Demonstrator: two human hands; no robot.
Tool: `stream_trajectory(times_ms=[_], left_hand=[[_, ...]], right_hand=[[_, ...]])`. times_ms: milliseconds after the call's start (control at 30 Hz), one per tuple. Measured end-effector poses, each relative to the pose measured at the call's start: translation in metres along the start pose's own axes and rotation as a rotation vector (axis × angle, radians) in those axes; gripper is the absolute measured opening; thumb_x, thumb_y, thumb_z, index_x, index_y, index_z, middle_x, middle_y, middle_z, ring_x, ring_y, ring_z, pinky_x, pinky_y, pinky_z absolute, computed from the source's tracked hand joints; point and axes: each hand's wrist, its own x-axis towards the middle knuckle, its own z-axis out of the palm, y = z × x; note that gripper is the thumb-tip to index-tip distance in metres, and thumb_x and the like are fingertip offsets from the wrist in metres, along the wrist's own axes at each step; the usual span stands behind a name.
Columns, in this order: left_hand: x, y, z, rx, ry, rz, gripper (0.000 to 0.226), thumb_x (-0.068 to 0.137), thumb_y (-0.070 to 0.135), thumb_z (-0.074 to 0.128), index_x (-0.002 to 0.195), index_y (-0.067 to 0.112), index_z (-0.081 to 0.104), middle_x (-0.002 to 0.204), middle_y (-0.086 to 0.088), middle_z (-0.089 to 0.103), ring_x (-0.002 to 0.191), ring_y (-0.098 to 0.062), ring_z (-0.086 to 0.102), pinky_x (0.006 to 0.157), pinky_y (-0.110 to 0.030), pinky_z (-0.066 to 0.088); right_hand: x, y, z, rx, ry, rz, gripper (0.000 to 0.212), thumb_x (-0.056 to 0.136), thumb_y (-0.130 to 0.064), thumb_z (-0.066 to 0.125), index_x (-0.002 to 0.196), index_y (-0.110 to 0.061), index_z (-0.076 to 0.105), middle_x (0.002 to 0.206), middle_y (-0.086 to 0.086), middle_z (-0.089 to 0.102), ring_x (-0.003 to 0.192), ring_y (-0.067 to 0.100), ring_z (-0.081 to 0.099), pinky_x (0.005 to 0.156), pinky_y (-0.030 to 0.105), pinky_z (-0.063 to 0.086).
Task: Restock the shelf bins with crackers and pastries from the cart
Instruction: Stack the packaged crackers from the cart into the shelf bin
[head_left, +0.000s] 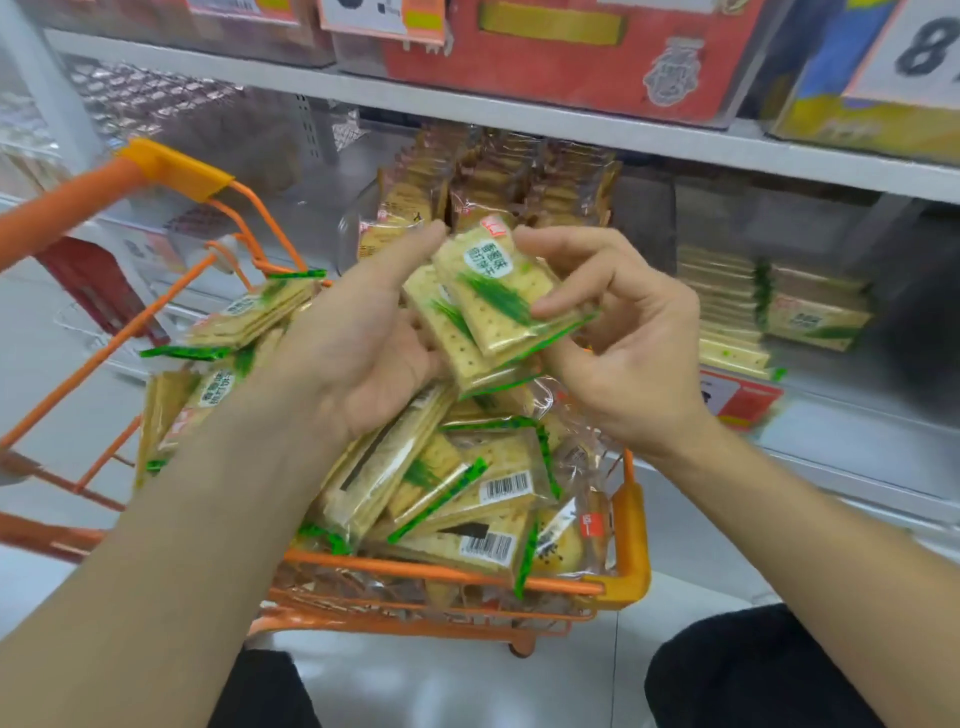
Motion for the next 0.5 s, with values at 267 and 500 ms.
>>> stream_trajectory(times_ms=[267,500], left_hand=[[0.013,-0.017,0.022,0.013,0.010,0.079,0.033,0.095,0.006,0.057,0.128,0.001,0.060,0.116,-0.016,0.071,0.103,-0.030,0.071,0.078,-0.047,0.060],[0.015,-0.033,0.048,-0.009,-0.052,0.170,0.041,0.088,0.003,0.064,0.129,0.000,0.056,0.117,-0.018,0.070,0.104,-0.031,0.070,0.083,-0.051,0.058]], right_hand=[[-0.004,-0.011,-0.037,0.025,-0.199,0.130,0.061,0.070,0.040,0.044,0.097,-0.007,0.072,0.138,0.023,0.052,0.136,0.028,0.050,0.097,0.037,0.054],[0.002,-0.014,-0.069,0.109,-0.084,0.418,0.044,0.079,-0.026,0.066,0.122,-0.019,0.061,0.128,0.006,0.064,0.122,0.017,0.062,0.093,0.035,0.053]])
